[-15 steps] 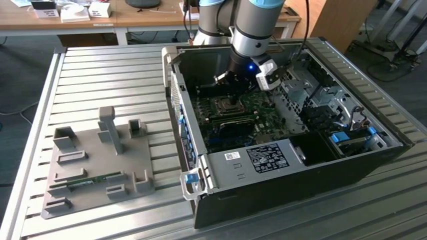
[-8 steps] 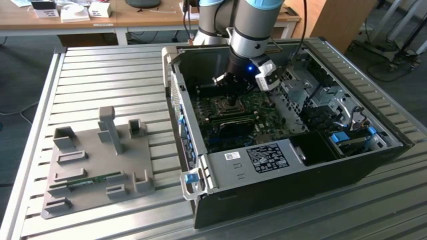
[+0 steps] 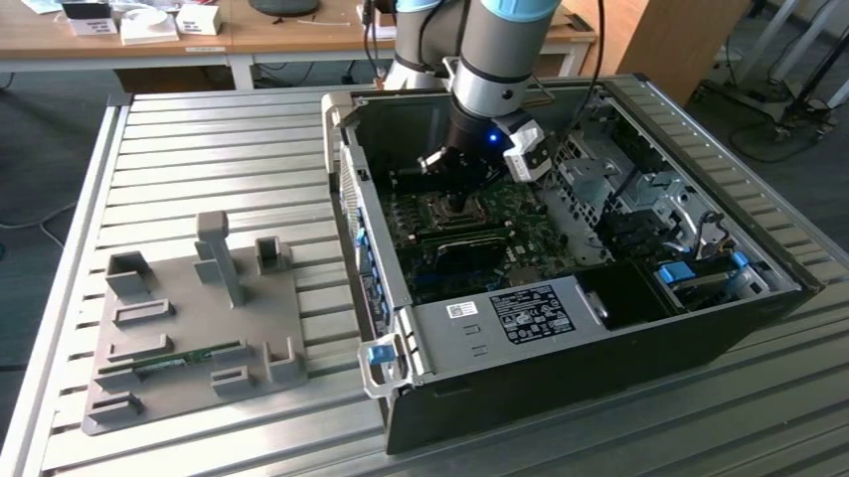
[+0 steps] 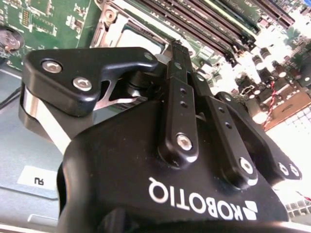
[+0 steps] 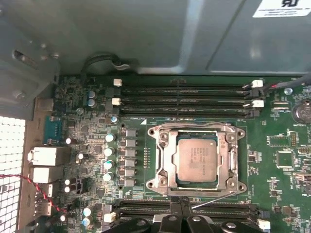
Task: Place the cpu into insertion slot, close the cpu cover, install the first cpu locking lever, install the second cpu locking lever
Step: 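Install the second cpu locking lever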
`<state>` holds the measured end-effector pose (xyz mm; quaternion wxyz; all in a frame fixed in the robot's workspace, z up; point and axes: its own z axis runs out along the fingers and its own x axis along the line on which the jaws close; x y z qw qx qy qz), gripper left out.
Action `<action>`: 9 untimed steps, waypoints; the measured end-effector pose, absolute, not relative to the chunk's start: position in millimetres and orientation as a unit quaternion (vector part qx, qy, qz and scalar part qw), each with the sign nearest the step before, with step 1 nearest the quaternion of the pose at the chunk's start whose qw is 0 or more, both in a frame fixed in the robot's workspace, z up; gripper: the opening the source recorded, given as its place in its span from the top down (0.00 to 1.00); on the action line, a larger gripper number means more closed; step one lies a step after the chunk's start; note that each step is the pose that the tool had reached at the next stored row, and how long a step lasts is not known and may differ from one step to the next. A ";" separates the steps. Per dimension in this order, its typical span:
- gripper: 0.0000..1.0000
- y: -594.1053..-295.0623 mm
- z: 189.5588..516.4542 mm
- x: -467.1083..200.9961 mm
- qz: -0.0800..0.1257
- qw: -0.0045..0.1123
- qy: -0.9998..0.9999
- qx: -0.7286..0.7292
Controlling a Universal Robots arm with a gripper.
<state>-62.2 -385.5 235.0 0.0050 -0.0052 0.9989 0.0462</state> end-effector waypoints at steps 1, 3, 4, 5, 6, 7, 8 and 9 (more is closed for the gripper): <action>0.89 -385.5 234.7 -62.7 0.046 0.005 0.999 -0.007; 0.89 -385.5 234.6 -62.9 0.045 0.005 0.999 -0.008; 0.89 -385.5 233.5 -63.1 0.045 0.005 0.999 -0.008; 0.89 -385.5 232.4 -63.1 0.045 0.005 0.999 -0.009; 0.89 -385.5 232.4 -63.1 0.045 0.005 0.999 -0.009; 0.89 -385.5 232.3 -63.2 0.046 0.005 0.999 -0.009; 0.89 -385.5 232.2 -63.5 0.046 0.005 0.999 -0.009; 0.89 -385.5 232.1 -63.8 0.046 0.006 0.999 -0.009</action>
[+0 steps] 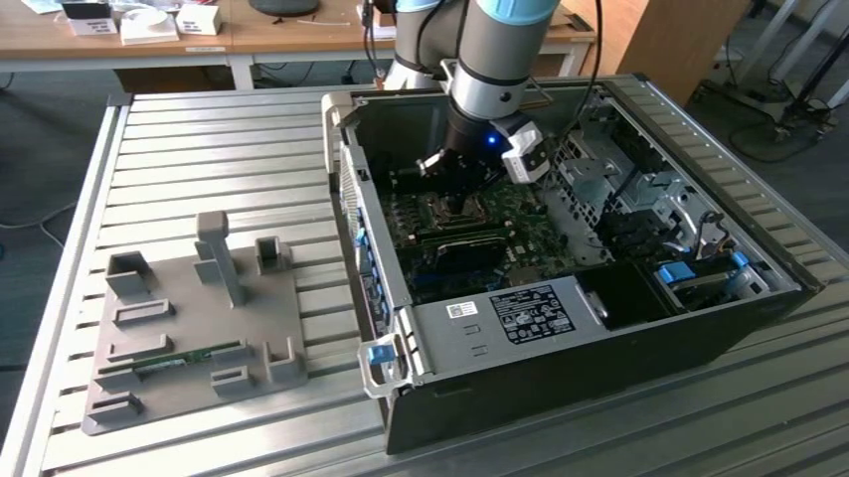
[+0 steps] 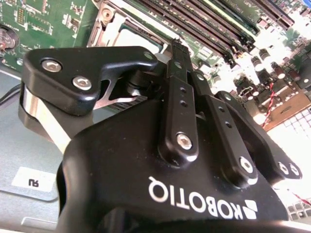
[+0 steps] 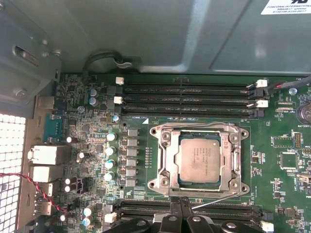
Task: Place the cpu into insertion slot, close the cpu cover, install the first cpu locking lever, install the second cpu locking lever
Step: 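Install the second cpu locking lever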
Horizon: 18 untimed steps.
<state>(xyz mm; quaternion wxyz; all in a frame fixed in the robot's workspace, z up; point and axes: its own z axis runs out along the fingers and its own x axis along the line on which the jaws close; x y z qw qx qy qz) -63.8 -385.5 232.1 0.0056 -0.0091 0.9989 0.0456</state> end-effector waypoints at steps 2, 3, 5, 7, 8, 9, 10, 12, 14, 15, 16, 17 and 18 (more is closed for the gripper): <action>0.89 -385.5 231.9 -65.0 0.046 0.007 0.999 -0.009; 0.89 -385.5 231.7 -65.7 0.046 0.007 0.999 -0.009; 0.89 -385.5 231.3 -67.1 0.045 0.007 0.999 -0.009; 0.89 -385.5 230.3 -68.7 0.045 0.008 0.999 -0.009; 0.89 -385.5 229.4 -69.4 0.045 0.008 0.999 -0.009; 0.89 -385.5 228.1 -70.0 0.045 0.008 0.999 -0.009; 0.89 -385.5 226.8 -70.3 0.045 0.008 0.999 -0.009; 0.89 -385.5 224.0 -70.8 0.045 0.008 0.999 -0.009; 0.89 -385.5 221.6 -71.4 0.045 0.008 0.999 -0.009; 0.89 -385.5 220.6 -71.4 0.045 0.008 0.999 -0.009; 0.89 -385.5 219.8 -71.5 0.045 0.008 0.999 -0.009; 0.89 -385.5 218.9 -71.7 0.045 0.008 0.999 -0.009; 0.89 -385.5 218.1 -72.0 0.045 0.008 0.999 -0.009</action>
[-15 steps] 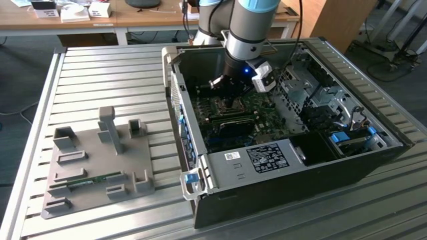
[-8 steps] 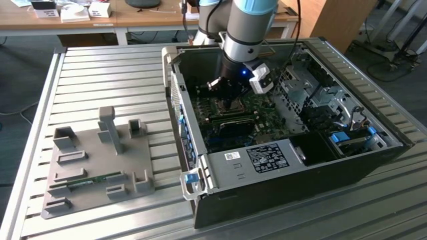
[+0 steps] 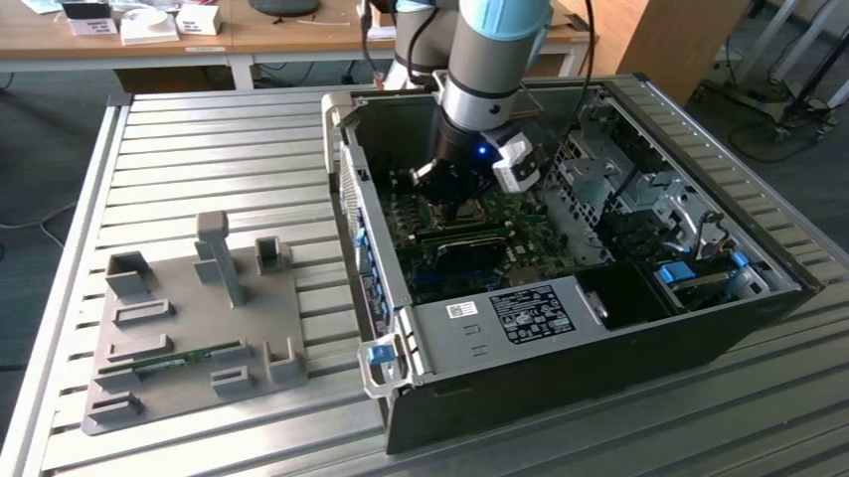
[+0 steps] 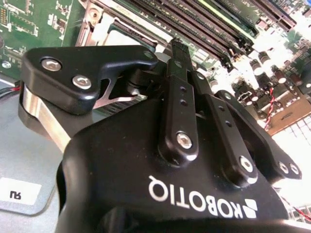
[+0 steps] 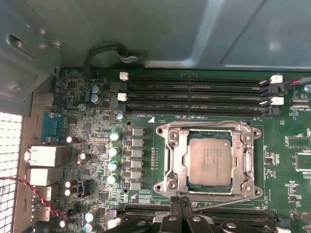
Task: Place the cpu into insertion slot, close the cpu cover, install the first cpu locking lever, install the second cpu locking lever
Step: 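Install the second cpu locking lever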
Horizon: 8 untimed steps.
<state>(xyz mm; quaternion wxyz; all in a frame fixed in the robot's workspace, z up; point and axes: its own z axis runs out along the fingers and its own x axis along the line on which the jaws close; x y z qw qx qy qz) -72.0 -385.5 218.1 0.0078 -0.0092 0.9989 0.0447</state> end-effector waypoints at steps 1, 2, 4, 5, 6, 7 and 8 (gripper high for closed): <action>0.89 -385.5 217.2 -72.3 0.045 0.008 0.999 -0.009; 0.89 -385.5 216.5 -72.6 0.045 0.008 0.999 -0.009; 0.89 -385.5 215.3 -73.5 0.045 0.008 0.999 -0.009; 0.89 -385.5 214.7 -74.2 0.045 0.008 0.999 -0.009; 0.89 -385.5 214.2 -74.6 0.045 0.008 0.999 -0.009; 0.89 -385.5 213.6 -75.4 0.045 0.008 0.999 -0.009; 0.89 -385.5 213.1 -76.2 0.045 0.008 0.999 -0.009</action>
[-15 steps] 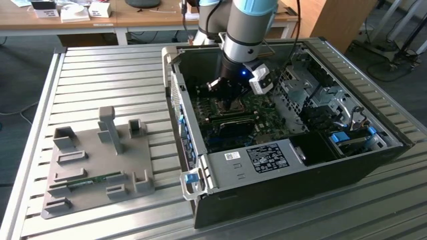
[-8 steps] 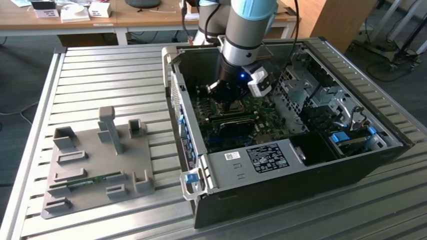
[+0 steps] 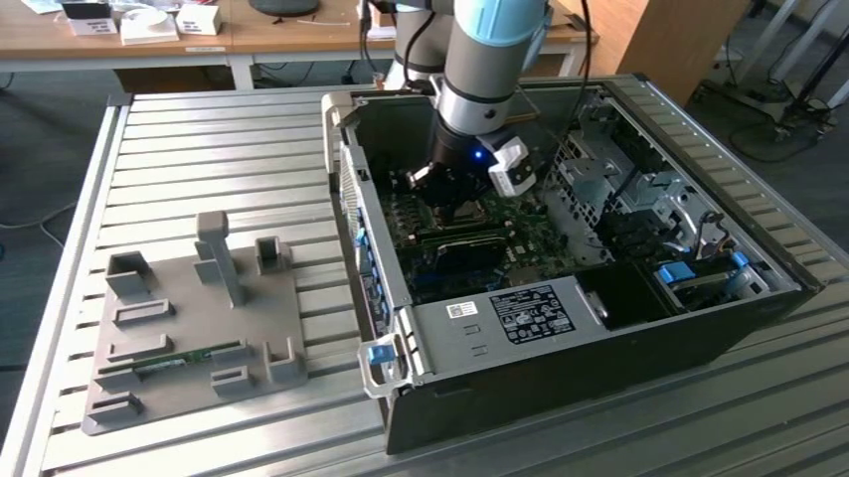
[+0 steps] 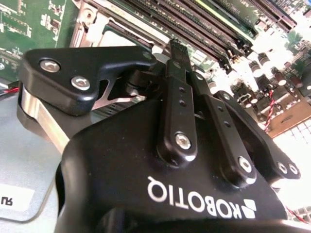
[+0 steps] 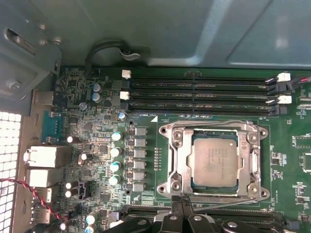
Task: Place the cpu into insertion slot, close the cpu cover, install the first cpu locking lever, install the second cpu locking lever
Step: 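Install the second cpu locking lever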
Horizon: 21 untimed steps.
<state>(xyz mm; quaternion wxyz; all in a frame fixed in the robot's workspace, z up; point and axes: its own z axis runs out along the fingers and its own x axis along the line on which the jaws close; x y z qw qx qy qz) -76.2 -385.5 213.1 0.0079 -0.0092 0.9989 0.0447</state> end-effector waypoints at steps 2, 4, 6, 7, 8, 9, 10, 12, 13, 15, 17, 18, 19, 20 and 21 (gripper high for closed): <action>0.89 -385.5 212.2 -78.2 0.045 0.008 0.999 -0.009; 0.89 -385.5 211.1 -80.2 0.045 0.008 0.999 -0.009; 0.89 -385.5 210.2 -81.6 0.045 0.008 0.999 -0.009; 0.89 -385.5 209.9 -82.0 0.045 0.008 0.999 -0.009; 0.89 -385.5 209.6 -82.4 0.045 0.008 0.999 -0.009; 0.89 -385.5 209.2 -82.8 0.045 0.008 0.999 -0.009; 0.89 -385.5 208.9 -83.2 0.045 0.008 0.999 -0.009; 0.89 -385.5 208.5 -84.1 0.045 0.008 0.999 -0.009; 0.89 -385.5 208.2 -84.7 0.045 0.008 0.999 -0.009; 0.89 -385.5 207.7 -85.6 0.045 0.008 0.999 -0.009; 0.89 -385.5 207.0 -86.6 0.045 0.009 0.999 -0.009; 0.89 -385.5 206.8 -87.0 0.045 0.009 0.999 -0.009; 0.89 -385.5 206.4 -87.3 0.045 0.009 0.999 -0.009; 0.89 -385.5 206.1 -87.6 0.045 0.009 0.999 -0.009; 0.89 -385.5 205.7 -87.9 0.045 0.009 0.999 -0.009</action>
